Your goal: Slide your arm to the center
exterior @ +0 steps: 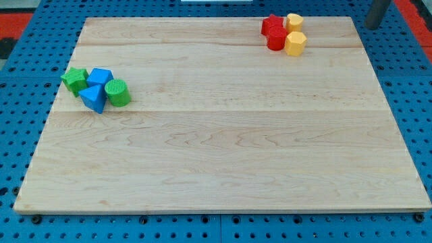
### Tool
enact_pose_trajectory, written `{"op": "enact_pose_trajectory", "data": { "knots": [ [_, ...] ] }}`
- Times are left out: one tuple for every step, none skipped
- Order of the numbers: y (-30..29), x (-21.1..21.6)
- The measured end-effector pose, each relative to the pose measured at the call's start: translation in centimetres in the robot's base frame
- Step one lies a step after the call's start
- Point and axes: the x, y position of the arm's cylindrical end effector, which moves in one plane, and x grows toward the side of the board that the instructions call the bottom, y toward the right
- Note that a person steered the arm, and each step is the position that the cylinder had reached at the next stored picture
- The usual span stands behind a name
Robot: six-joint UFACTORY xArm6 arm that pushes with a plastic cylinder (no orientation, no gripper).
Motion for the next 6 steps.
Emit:
{"op": "enact_pose_trajectory", "data": {
  "knots": [
    [-0.2, -0.8],
    [-3.8, -3.1],
    [-7.1, -3.0],
    [-11.7, -1.8],
    [-11.4, 2.4],
    [-10.9, 6.3]
  ]
}}
